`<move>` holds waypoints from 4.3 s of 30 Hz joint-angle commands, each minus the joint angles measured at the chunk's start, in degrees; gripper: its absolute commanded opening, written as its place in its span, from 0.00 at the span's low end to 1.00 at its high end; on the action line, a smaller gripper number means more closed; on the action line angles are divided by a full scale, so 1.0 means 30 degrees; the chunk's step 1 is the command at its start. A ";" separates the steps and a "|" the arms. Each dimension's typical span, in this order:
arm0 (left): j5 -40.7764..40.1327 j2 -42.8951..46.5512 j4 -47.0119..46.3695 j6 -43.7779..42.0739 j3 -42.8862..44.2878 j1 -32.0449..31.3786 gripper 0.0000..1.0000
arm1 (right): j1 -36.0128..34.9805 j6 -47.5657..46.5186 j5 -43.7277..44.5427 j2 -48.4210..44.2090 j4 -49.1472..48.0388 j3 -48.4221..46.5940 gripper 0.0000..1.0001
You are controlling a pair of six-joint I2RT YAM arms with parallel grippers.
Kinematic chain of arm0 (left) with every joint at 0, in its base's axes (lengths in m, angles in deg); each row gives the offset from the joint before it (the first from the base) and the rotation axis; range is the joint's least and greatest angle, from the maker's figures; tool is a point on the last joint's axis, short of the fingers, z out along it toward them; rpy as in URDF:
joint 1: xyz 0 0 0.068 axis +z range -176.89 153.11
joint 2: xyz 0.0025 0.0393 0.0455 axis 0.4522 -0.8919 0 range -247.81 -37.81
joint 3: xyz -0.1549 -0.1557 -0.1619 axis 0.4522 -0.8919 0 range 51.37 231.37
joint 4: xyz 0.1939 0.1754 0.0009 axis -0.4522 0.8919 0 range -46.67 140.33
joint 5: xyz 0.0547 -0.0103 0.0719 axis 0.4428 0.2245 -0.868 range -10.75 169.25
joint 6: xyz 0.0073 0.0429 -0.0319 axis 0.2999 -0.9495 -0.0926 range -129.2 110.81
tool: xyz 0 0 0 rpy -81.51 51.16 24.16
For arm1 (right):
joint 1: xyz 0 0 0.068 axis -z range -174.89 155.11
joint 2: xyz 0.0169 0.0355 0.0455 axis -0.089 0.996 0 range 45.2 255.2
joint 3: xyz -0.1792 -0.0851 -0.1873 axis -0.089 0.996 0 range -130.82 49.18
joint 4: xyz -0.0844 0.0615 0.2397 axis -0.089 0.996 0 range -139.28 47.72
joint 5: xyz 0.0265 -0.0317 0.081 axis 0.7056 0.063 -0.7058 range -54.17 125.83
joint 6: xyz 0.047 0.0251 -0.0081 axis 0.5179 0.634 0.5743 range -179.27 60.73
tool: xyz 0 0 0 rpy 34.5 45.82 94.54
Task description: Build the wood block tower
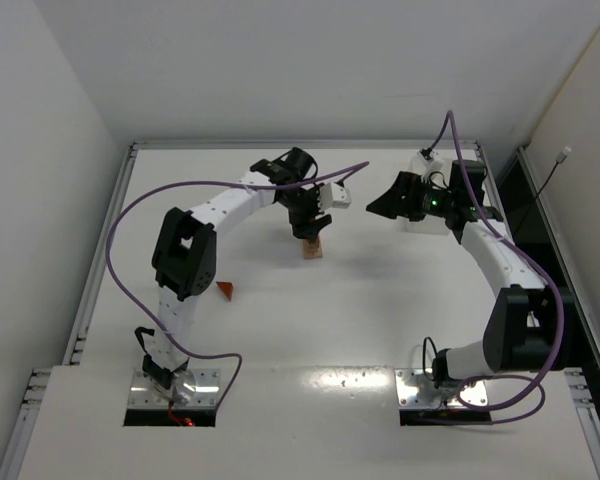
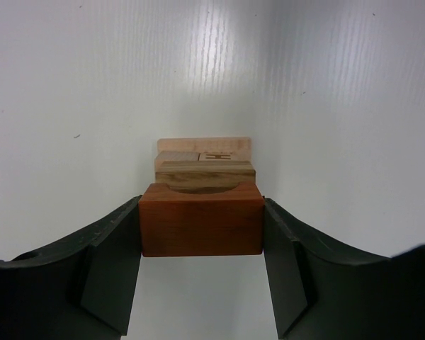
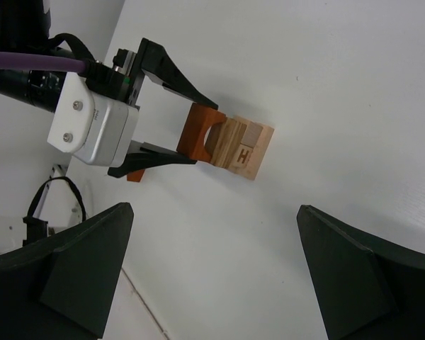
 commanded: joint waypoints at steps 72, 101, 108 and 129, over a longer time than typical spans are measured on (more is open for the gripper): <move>-1.2626 1.3547 -0.3235 1.6364 -0.6496 0.4479 1.00 | -0.9213 -1.5379 0.4565 0.3345 0.8773 -0.8782 0.95; 0.4656 1.1593 -0.0066 2.1523 -1.6142 1.7140 0.55 | -1.3264 -1.4456 1.0129 0.2919 0.8982 -0.7180 0.87; 0.4629 1.1267 -0.0504 2.1583 -1.8191 1.7061 0.52 | -1.2738 -1.4807 1.0131 0.1863 0.9158 -0.6299 0.87; -0.7204 1.3407 -0.1472 2.0851 -1.5644 0.9058 0.59 | -1.2209 -1.5159 1.0307 0.2211 0.9509 -0.6680 0.87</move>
